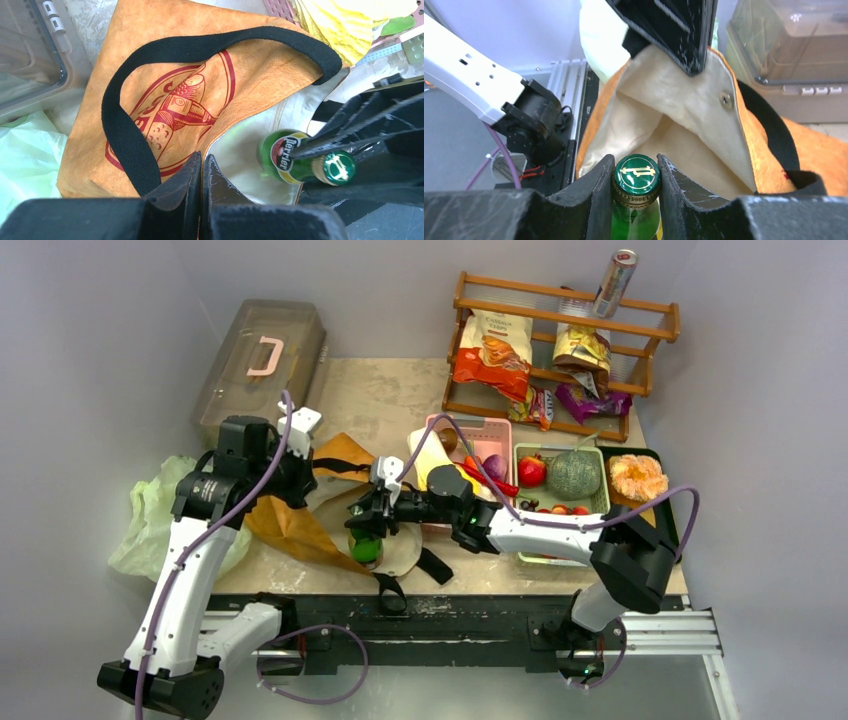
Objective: Untie the knot of the grocery bags and take out the mixed food
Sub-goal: Pick up the bottle from the takeout bag.
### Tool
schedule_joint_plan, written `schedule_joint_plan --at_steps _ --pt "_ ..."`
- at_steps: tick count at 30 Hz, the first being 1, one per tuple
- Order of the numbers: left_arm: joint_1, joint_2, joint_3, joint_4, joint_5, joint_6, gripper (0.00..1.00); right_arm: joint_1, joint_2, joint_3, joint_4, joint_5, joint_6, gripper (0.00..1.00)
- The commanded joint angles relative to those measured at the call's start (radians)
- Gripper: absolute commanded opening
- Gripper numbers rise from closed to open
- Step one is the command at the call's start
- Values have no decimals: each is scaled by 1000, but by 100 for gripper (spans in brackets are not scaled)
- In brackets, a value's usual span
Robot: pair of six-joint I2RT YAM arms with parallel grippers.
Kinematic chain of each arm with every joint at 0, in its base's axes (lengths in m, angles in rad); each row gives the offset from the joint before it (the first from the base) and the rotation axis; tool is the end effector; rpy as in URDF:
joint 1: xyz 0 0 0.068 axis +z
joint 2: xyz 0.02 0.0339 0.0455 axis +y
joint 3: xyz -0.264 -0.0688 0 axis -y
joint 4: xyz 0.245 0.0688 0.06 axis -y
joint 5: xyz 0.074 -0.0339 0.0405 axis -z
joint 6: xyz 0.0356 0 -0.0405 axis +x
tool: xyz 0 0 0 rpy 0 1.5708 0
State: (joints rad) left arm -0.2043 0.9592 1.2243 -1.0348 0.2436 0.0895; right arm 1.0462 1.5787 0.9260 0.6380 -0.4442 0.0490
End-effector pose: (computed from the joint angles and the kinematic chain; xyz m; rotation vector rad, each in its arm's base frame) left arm 0.1619 -0.0423 0.3762 0.4613 2.2912 -0.3419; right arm 0.1667 0.3186 0.2748 -1.1305 1.2953 1.1845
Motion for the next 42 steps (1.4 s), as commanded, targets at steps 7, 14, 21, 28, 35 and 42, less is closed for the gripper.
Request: schedule_joint_plan --at_steps 7,14,21,28,35,42 --pt "0 19 4 68 22 -4 0 -28 -119 149 83 9 77 0" --pt "0 28 10 73 20 1 0 -124 -167 290 -29 -8 141 0" --pt "0 49 14 95 31 0 0 -235 -203 429 -174 -26 214 0" --pt "0 72 11 121 46 -7 0 -385 -124 619 -319 -5 216 0" --pt "0 88 11 141 49 -8 0 -510 -11 777 -366 40 41 0" --pt "2 92 3 149 48 -3 0 -657 184 1026 -360 117 -38 0"
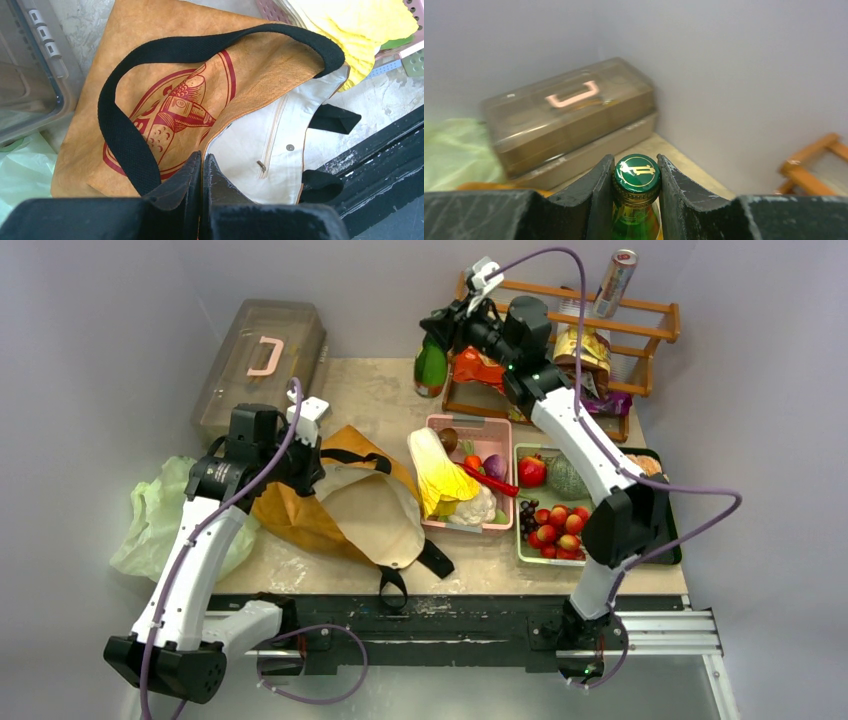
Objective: Untie the knot of the grocery bags and take out the mixed food
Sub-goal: Pick up the bottle from the takeout bag, then place the bottle on the shelf.
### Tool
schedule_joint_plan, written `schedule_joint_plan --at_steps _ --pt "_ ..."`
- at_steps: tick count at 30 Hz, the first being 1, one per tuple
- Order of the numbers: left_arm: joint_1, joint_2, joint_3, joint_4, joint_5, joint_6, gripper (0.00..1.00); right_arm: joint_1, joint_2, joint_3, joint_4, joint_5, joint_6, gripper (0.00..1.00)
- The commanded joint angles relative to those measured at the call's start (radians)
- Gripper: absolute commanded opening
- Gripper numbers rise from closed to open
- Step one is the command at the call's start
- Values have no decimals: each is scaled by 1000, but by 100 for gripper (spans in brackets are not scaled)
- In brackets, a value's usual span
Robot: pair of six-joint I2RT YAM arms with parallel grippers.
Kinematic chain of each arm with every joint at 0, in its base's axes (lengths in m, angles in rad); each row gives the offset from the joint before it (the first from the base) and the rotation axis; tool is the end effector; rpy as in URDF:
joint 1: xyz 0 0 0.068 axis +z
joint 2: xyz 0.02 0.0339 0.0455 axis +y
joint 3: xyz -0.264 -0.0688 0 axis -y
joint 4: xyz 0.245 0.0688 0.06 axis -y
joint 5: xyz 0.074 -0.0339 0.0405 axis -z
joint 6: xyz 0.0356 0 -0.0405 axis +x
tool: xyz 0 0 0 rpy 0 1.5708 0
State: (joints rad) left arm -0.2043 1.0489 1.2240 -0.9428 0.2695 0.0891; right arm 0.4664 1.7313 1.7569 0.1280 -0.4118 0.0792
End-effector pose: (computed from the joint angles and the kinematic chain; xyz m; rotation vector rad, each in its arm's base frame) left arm 0.1911 -0.0493 0.3689 0.4732 2.2850 -0.3723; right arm 0.3606 0.1975 0.4567 -0.6172 1.3364 0.7372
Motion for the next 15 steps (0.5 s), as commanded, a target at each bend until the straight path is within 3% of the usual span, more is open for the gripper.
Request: schedule_joint_plan --at_steps 1,10,15 --pt "2 3 1 60 21 -1 0 -99 62 235 150 92 -64 0" --pt "11 23 -9 76 24 6 0 -218 305 656 135 152 -27 0" --pt "16 33 -13 83 27 8 0 -246 352 711 204 177 -5 0"
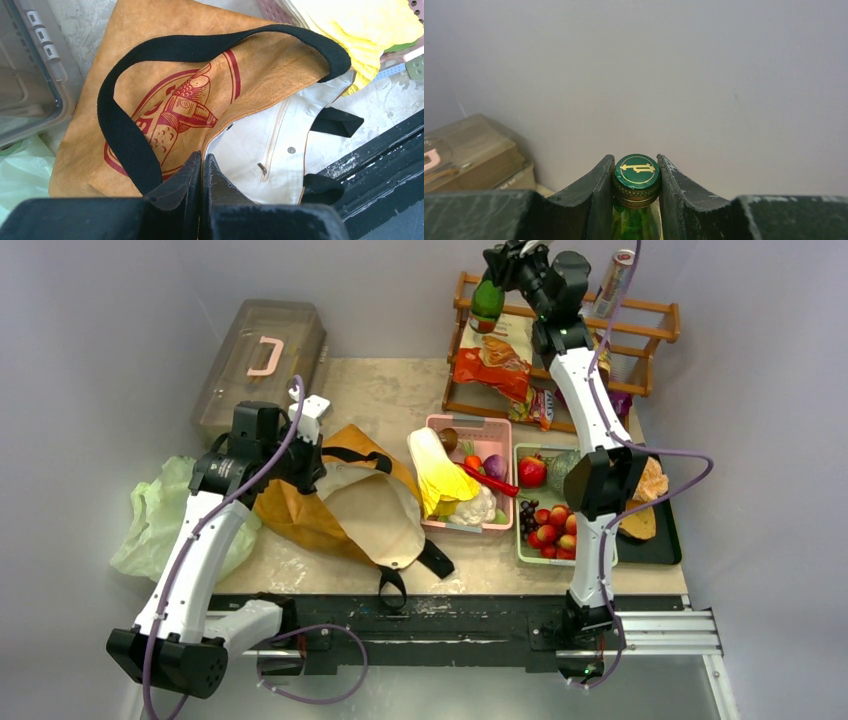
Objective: Untie the knot of the grocery bags and take out the mixed food
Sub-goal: Place the bottle on the shelf.
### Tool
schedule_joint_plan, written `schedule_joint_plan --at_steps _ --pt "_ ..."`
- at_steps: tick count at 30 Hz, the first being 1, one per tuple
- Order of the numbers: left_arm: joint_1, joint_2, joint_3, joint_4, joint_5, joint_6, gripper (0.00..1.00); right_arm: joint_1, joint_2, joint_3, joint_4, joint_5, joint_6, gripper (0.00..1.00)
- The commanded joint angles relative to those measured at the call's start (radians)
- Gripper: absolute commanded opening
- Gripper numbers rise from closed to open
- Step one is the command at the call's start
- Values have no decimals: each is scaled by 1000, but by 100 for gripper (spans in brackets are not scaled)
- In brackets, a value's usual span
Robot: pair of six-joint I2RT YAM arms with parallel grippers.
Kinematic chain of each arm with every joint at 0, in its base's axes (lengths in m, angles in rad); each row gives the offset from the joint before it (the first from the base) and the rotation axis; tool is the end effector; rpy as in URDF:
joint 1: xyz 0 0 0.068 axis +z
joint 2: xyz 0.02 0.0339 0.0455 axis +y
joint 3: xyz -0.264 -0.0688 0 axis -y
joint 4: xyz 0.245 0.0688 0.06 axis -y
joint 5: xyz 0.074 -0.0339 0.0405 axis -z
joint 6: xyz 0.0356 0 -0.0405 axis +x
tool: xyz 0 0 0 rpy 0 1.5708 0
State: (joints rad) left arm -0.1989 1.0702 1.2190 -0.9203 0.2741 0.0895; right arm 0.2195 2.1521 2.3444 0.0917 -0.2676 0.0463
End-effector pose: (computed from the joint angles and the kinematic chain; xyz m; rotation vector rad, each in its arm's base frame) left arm 0.1984 -0.0498 0.3653 0.4696 2.2888 -0.3751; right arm 0.4840 0.1176 0.4702 -0.3415 1.2622 0.3992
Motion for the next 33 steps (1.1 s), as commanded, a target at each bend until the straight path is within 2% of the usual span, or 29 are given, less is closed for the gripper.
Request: schedule_joint_plan --at_steps 1,7,20,33 --pt "11 16 -9 61 23 9 0 -4 -66 126 253 36 39 0" --pt "16 34 -4 63 30 14 0 -18 -59 141 306 53 66 0" --pt "21 55 11 64 41 18 0 -53 18 180 380 136 -78 0" --pt "26 47 5 55 38 6 0 -113 94 190 458 204 -129 0"
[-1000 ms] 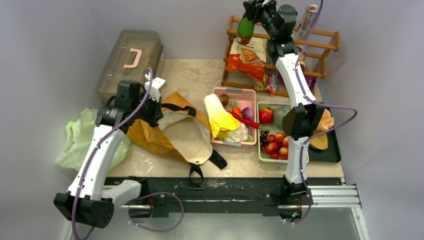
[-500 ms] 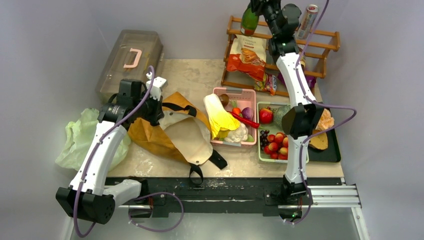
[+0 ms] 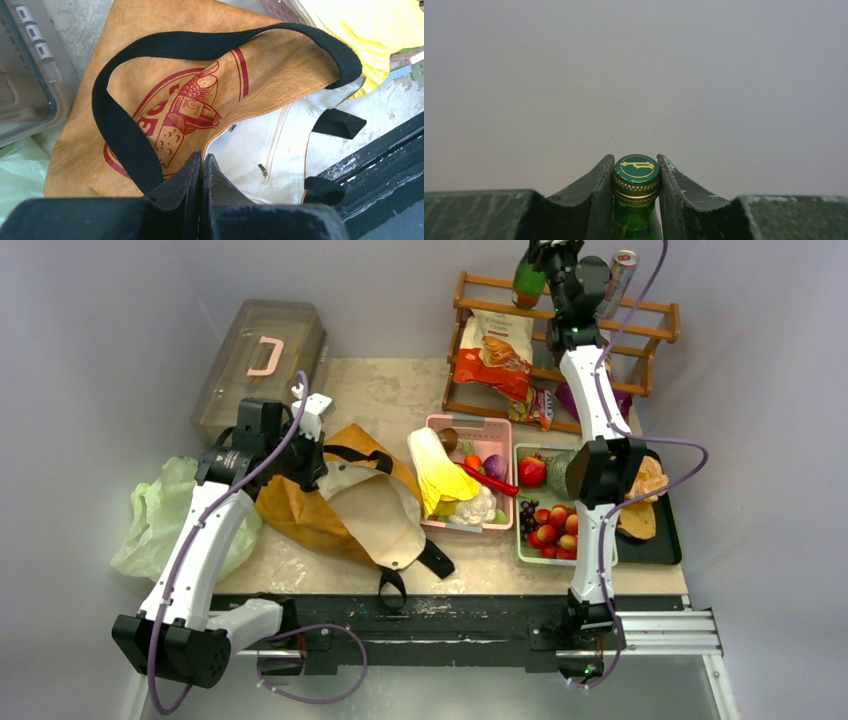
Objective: Untie the knot of the grocery bags and take out the mixed food
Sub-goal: Place the bottle on the shelf.
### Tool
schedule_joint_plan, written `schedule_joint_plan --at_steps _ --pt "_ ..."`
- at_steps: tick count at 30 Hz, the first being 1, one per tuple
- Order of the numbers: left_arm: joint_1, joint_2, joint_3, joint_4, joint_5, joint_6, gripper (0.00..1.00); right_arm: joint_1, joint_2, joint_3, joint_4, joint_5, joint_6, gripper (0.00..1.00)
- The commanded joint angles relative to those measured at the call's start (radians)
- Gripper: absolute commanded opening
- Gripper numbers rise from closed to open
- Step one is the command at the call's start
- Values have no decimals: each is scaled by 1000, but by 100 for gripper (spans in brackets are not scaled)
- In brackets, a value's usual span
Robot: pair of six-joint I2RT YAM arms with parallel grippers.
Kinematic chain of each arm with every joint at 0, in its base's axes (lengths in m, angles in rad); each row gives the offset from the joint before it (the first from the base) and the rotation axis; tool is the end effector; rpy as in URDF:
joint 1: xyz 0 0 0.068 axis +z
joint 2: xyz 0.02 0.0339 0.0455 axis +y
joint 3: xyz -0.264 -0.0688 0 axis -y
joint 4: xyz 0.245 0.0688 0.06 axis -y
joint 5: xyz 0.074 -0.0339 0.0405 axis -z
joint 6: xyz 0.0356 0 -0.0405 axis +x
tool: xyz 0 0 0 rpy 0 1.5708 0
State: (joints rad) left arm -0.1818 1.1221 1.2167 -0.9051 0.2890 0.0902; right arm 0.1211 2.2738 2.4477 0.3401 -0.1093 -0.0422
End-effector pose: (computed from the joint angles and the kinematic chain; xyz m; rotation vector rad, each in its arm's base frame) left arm 0.2128 -0.0494 0.3559 0.4575 2.3276 -0.3876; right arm 0.5126 0.0663 0.4702 -0.1848 1.0448 0.1291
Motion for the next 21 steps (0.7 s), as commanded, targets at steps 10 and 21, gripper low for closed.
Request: schedule_joint_plan --at_steps 10,21 --pt "8 -11 7 39 21 4 0 -37 -2 80 202 44 -35 0" --pt "8 -7 6 44 21 -1 0 -38 8 64 209 84 -20 13"
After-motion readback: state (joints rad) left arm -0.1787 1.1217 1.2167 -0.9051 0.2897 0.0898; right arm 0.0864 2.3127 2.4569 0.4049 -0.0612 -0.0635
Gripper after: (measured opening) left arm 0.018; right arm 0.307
